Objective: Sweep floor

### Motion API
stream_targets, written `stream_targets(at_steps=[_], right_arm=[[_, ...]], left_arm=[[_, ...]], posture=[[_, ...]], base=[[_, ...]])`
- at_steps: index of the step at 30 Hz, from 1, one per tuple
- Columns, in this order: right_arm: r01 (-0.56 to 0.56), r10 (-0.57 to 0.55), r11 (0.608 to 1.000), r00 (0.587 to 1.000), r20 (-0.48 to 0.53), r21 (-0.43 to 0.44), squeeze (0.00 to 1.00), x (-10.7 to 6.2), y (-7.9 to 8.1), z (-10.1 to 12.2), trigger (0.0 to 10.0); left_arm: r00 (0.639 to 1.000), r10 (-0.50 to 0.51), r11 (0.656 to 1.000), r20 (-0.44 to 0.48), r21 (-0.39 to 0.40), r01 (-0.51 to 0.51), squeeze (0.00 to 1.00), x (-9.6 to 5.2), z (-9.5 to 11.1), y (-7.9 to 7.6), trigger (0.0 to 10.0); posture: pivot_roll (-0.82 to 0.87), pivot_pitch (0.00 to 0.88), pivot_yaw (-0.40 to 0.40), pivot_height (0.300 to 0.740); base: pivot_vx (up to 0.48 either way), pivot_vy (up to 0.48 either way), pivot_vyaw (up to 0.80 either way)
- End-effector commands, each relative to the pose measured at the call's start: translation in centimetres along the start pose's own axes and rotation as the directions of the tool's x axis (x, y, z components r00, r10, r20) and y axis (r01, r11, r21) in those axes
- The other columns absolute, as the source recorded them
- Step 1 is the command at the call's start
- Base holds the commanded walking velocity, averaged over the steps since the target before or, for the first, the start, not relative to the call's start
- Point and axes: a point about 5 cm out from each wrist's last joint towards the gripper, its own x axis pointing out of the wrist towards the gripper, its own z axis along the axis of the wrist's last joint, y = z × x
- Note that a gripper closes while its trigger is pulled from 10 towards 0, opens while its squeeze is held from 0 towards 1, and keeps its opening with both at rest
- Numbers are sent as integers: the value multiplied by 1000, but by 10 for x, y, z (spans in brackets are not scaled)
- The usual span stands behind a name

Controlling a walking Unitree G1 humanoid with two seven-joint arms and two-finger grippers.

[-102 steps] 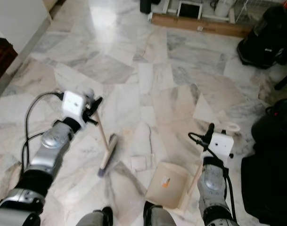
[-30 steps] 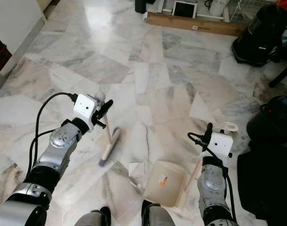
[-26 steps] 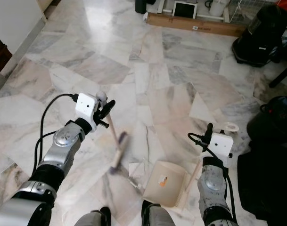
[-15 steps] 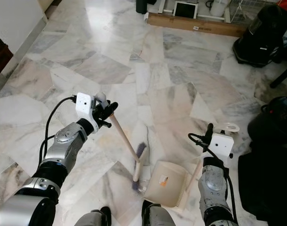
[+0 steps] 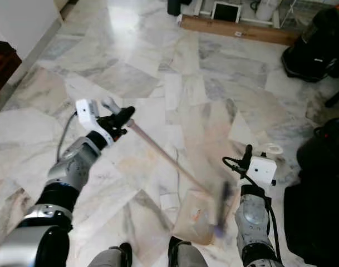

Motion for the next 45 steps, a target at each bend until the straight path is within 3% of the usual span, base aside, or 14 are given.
stream_targets(at_steps=[1, 7, 11, 14, 20, 31, 34, 45], right_arm=[[-20, 20, 1000, 994, -110, -4, 0, -15, 4, -21, 10000], [-23, 22, 1000, 994, -111, -2, 0, -15, 5, -21, 10000], [-21, 20, 1000, 994, -110, -4, 0, -14, 4, -20, 10000], [-19, 19, 1000, 994, -110, -5, 0, -14, 3, -20, 10000], [-1, 1, 1000, 996, -93, 3, 0, -12, 0, -17, 10000], [62, -61, 997, 998, -30, 34, 0, 4, -10, -1, 10000], [102, -101, 992, 995, -20, 71, 0, 7, -17, 2, 10000], [141, -143, 987, 989, 24, 75, 0, 13, -31, 11, 10000]], left_arm=[[998, -28, 999, 48, -22, 29, 0, -2, 12, -2, 10000], [995, -39, 999, 91, 24, 37, 0, -1, 29, -8, 10000], [969, 54, 985, 243, 145, -91, 0, -5, 63, -5, 10000], [961, 70, 965, 269, 227, -133, 0, -9, 69, -5, 10000], [961, 98, 960, 259, 229, -160, 0, -16, 62, 0, 10000], [968, 176, 941, 180, 257, -219, 0, -22, 30, 16, 10000], [968, 176, 942, 179, 255, -218, 0, -20, 28, 16, 10000], [966, 170, 939, 194, 264, -219, 0, -14, 33, 21, 10000]], posture=[[132, 284, -28, 740], [132, 283, -28, 740], [133, 282, -29, 740], [135, 281, -29, 740], [137, 271, -28, 740], [126, 220, -12, 740], [124, 202, -7, 740], [118, 131, 5, 740]], base=[[0, 0, 0], [0, 0, 0], [0, 0, 0], [0, 0, 0], [0, 0, 0], [0, 0, 0], [0, 0, 0], [0, 0, 0]])
